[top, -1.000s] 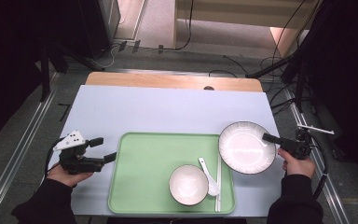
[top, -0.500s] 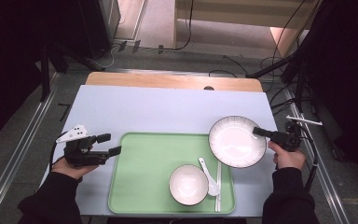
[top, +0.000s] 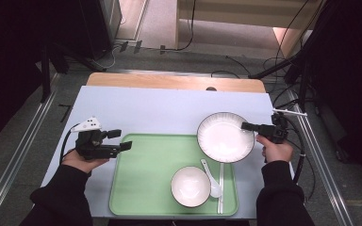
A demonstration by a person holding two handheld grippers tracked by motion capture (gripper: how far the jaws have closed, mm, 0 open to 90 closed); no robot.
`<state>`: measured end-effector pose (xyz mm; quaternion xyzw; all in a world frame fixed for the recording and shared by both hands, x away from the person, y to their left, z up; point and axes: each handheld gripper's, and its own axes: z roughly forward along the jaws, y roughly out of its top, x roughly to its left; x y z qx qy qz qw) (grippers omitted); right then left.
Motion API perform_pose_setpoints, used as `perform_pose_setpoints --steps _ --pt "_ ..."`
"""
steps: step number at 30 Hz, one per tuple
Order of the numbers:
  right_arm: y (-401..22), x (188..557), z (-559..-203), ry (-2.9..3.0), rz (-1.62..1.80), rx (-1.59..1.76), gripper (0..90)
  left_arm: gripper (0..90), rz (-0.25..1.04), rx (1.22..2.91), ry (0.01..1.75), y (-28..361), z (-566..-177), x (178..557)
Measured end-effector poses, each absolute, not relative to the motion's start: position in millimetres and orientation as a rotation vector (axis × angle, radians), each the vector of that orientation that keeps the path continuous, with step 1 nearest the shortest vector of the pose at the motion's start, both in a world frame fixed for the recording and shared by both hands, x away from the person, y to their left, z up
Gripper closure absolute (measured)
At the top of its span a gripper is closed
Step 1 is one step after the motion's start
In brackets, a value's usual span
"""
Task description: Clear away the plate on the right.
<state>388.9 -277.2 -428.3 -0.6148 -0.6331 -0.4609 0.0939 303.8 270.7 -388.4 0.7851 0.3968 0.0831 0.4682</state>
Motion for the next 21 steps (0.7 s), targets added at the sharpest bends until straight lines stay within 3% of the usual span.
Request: perform_pose_setpoints --steps 21 --pt "-214 410 -406 -1.940 -1.358 -1.704 83.3 33.0 0.146 1.917 1.002 228 -375 322"
